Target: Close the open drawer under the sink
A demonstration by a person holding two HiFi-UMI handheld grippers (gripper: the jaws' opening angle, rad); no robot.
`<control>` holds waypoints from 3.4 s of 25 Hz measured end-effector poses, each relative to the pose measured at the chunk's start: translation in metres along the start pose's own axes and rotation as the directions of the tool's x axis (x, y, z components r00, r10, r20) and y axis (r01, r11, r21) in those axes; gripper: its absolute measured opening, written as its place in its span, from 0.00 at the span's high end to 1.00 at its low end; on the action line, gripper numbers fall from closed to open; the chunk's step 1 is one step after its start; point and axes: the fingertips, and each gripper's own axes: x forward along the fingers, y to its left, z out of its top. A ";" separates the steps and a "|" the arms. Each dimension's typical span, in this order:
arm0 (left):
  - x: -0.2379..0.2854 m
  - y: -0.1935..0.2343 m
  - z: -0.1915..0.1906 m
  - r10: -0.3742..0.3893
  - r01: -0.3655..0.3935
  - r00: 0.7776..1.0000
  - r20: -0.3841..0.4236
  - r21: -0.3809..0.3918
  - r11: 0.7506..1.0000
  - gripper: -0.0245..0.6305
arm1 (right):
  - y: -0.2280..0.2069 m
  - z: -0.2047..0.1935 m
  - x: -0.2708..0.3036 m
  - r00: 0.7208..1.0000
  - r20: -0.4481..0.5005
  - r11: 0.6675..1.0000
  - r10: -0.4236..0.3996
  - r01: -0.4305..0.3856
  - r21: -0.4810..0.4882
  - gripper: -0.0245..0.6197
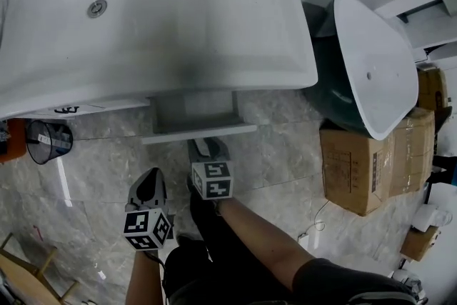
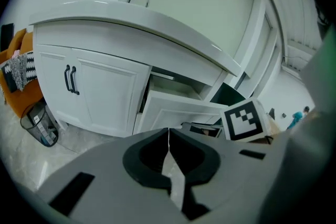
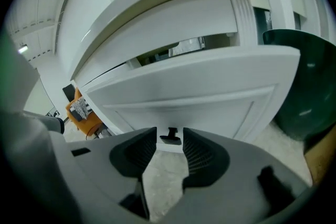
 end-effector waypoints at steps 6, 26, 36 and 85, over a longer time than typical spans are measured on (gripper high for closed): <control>0.020 0.009 -0.006 -0.005 0.004 0.999 -0.040 -0.011 1.000 0.94 | -0.002 0.001 0.015 1.000 0.000 1.000 0.025 -0.025 0.000 0.74; 0.037 0.001 0.005 -0.012 0.012 0.999 -0.041 -0.006 1.000 0.94 | -0.020 0.076 0.074 0.995 0.085 0.998 0.058 -0.061 0.033 0.75; 0.030 0.000 0.010 0.007 -0.007 1.000 -0.017 -0.019 1.000 0.94 | -0.026 0.096 0.091 0.993 0.093 0.997 0.075 -0.078 0.030 0.75; -0.419 -0.104 -0.065 -0.252 0.205 0.933 0.255 0.198 0.959 0.94 | 0.201 -0.032 -0.465 0.925 0.368 0.996 0.092 -0.089 -0.024 0.90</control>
